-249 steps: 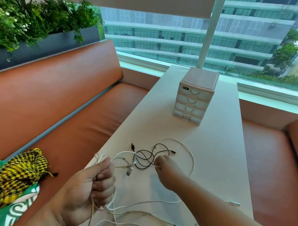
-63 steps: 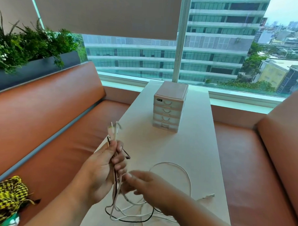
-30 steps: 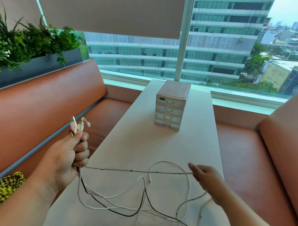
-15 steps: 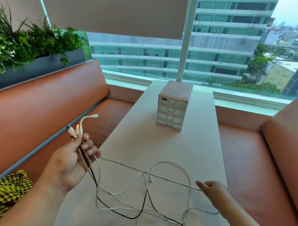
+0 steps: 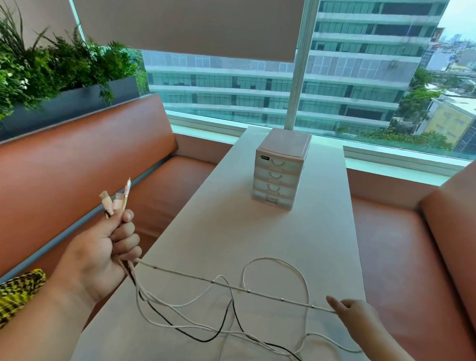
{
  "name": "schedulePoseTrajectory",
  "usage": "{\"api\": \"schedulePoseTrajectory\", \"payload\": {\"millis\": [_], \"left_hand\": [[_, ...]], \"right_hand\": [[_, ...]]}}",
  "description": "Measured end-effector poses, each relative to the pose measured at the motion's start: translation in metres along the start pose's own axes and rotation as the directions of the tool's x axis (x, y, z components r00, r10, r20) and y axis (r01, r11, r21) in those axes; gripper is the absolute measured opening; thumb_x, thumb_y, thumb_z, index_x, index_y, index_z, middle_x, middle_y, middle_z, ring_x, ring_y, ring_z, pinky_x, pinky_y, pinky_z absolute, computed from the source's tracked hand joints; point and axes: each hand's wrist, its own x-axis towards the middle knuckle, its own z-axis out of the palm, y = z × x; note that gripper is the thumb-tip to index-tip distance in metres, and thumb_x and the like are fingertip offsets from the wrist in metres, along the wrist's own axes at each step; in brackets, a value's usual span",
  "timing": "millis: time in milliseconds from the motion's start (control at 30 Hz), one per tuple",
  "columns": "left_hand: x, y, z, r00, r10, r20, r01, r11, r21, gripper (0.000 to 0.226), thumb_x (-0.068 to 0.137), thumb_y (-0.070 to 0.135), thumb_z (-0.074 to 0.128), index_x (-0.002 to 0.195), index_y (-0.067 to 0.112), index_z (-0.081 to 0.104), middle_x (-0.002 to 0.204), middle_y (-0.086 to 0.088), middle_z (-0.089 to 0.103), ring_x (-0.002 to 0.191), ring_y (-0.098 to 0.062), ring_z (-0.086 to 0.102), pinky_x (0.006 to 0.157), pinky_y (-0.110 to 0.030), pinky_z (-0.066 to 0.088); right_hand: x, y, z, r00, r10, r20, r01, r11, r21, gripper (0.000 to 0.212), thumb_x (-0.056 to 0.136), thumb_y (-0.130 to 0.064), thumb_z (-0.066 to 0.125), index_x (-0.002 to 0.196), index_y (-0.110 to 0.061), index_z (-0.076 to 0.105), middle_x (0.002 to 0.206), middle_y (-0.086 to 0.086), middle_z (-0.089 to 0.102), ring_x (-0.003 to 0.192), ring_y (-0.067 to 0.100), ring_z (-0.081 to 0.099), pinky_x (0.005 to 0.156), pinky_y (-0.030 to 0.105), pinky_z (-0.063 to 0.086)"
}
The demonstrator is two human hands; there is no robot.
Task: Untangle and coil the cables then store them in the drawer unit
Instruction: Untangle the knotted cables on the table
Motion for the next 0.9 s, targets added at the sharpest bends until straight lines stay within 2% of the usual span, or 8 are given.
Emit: {"api": "schedulePoseTrajectory", "payload": {"millis": [100,167,233,433,600,700,800,900], "left_hand": [[0.000,-0.006,-0.003,0.996,0.049,-0.070,-0.032,0.975,0.221,0.031,0.102,0.025,0.034,0.076,0.015,0.046,0.040,0.014,0.024,0.030,0.000,0.019,0.034,-0.015,0.014],[0.001,-0.009,-0.008,0.992,0.069,-0.105,-0.024,0.925,0.379,0.030,0.103,0.024,0.035,0.077,0.014,0.047,0.039,0.012,0.024,0.030,0.000,0.017,0.033,-0.013,0.015],[0.002,-0.011,-0.014,0.990,0.045,-0.130,0.019,0.891,0.454,0.029,0.103,0.024,0.036,0.078,0.012,0.046,0.039,0.010,0.025,0.030,0.000,0.018,0.032,-0.012,0.017],[0.004,-0.020,-0.035,0.982,0.004,-0.191,0.101,0.841,0.531,0.031,0.103,0.022,0.036,0.077,0.011,0.046,0.041,0.012,0.026,0.030,0.000,0.017,0.032,-0.010,0.016],[0.008,-0.021,-0.051,0.962,0.024,-0.273,0.129,0.839,0.529,0.031,0.103,0.022,0.035,0.077,0.010,0.046,0.040,0.011,0.028,0.028,0.000,0.018,0.030,-0.009,0.017],[0.009,-0.021,-0.050,0.952,0.070,-0.299,0.120,0.812,0.572,0.032,0.103,0.022,0.035,0.076,0.010,0.046,0.043,0.008,0.027,0.026,0.001,0.019,0.031,-0.009,0.017],[0.012,-0.022,-0.047,0.948,0.104,-0.300,0.102,0.794,0.599,0.031,0.103,0.024,0.035,0.077,0.012,0.046,0.052,0.003,0.028,0.027,0.001,0.020,0.030,-0.010,0.017],[0.013,-0.025,-0.039,0.958,0.073,-0.277,0.100,0.821,0.562,0.031,0.103,0.027,0.035,0.076,0.015,0.046,0.045,0.009,0.030,0.028,0.000,0.021,0.029,-0.012,0.018]], "right_hand": [[0.000,-0.008,-0.004,0.999,0.032,-0.021,-0.025,0.960,0.279,0.047,0.091,-0.045,0.059,0.062,-0.009,0.050,0.056,0.004,0.037,0.053,0.021,0.035,0.053,0.031,0.022],[0.001,-0.016,-0.012,0.997,0.079,-0.010,-0.063,0.857,0.512,0.046,0.088,-0.043,0.065,0.064,-0.005,0.055,0.055,0.003,0.037,0.049,0.018,0.029,0.053,0.027,0.020],[0.003,-0.024,-0.023,0.994,0.109,-0.021,-0.073,0.785,0.615,0.045,0.087,-0.042,0.067,0.063,-0.005,0.055,0.052,0.001,0.035,0.046,0.015,0.024,0.051,0.025,0.019],[0.010,-0.042,-0.054,0.991,0.121,-0.053,-0.039,0.651,0.758,0.038,0.089,-0.041,0.064,0.071,-0.008,0.055,0.059,0.002,0.030,0.052,0.016,0.022,0.051,0.028,0.019],[0.019,-0.037,-0.059,0.990,0.139,-0.041,-0.033,0.492,0.870,0.025,0.093,-0.028,0.063,0.076,-0.011,0.053,0.065,0.002,0.032,0.053,0.014,0.023,0.050,0.028,0.021],[0.025,-0.028,-0.058,0.989,0.138,-0.044,-0.035,0.523,0.852,0.022,0.096,-0.023,0.057,0.076,-0.015,0.052,0.071,0.001,0.037,0.057,0.014,0.028,0.053,0.028,0.026],[0.028,-0.022,-0.052,0.989,0.132,-0.059,-0.022,0.541,0.840,0.007,0.098,-0.020,0.054,0.093,-0.015,0.056,0.075,-0.002,0.041,0.059,0.013,0.032,0.055,0.027,0.028],[0.016,-0.036,-0.045,1.000,0.001,0.000,-0.001,0.520,0.854,0.007,0.097,-0.014,0.054,0.093,-0.013,0.060,0.074,-0.001,0.042,0.056,0.013,0.030,0.054,0.026,0.023]]}}
